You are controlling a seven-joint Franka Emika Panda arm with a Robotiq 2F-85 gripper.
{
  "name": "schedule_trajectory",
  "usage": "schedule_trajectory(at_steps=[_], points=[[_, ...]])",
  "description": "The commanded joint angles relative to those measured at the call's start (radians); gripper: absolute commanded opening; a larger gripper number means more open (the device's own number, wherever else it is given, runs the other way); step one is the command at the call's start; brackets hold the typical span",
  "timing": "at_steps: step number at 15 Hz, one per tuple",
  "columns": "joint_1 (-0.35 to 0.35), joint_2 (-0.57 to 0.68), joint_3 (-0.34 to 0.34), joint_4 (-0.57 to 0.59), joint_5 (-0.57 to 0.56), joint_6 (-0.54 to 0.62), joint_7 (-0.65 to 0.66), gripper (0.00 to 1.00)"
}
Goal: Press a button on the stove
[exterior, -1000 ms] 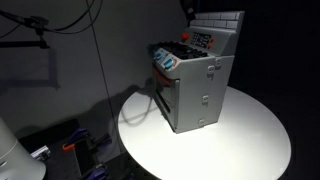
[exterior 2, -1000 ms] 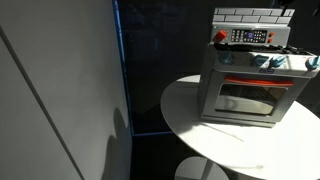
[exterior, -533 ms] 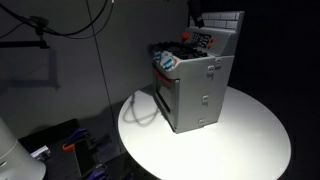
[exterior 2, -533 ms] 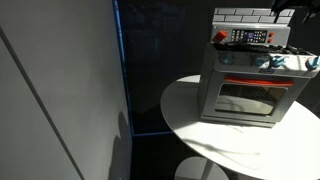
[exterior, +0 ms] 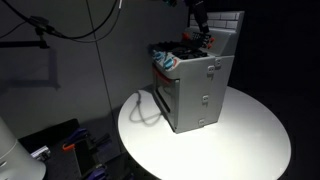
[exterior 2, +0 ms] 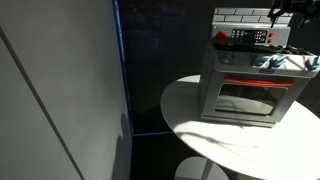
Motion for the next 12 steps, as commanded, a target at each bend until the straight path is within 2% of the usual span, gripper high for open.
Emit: schedule_trajectory(at_steps=[1,12], points=[[0.017,0.033,-0.026,0.050,-0.004,-0.015,0.030,1.00],[0.016,0.043,-0.050,0.047,-0.001,-0.022,0.057,1.00]])
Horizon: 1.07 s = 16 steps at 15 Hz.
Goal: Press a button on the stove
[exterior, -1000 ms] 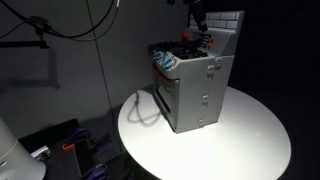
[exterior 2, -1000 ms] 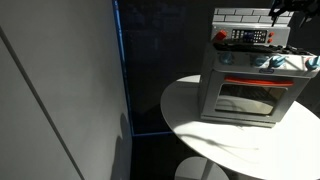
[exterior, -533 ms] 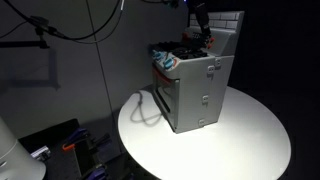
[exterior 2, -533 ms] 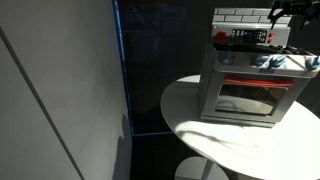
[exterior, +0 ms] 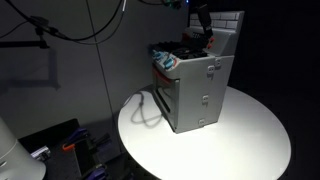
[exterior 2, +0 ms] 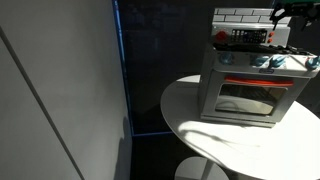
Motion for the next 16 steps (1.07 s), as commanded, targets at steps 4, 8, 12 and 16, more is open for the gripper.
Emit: schedule_trajectory(at_steps=[4,8,12,16], points=[[0.012,0.019,-0.018,0.030,0.002,-0.024,0.023,1.00],[0.011,0.022,-0.017,0.028,0.008,-0.027,0.023,1.00],[0.012,0.028,-0.017,0.029,0.009,-0.027,0.025,1.00],[0.013,0.032,-0.017,0.031,0.009,-0.028,0.026,1.00]])
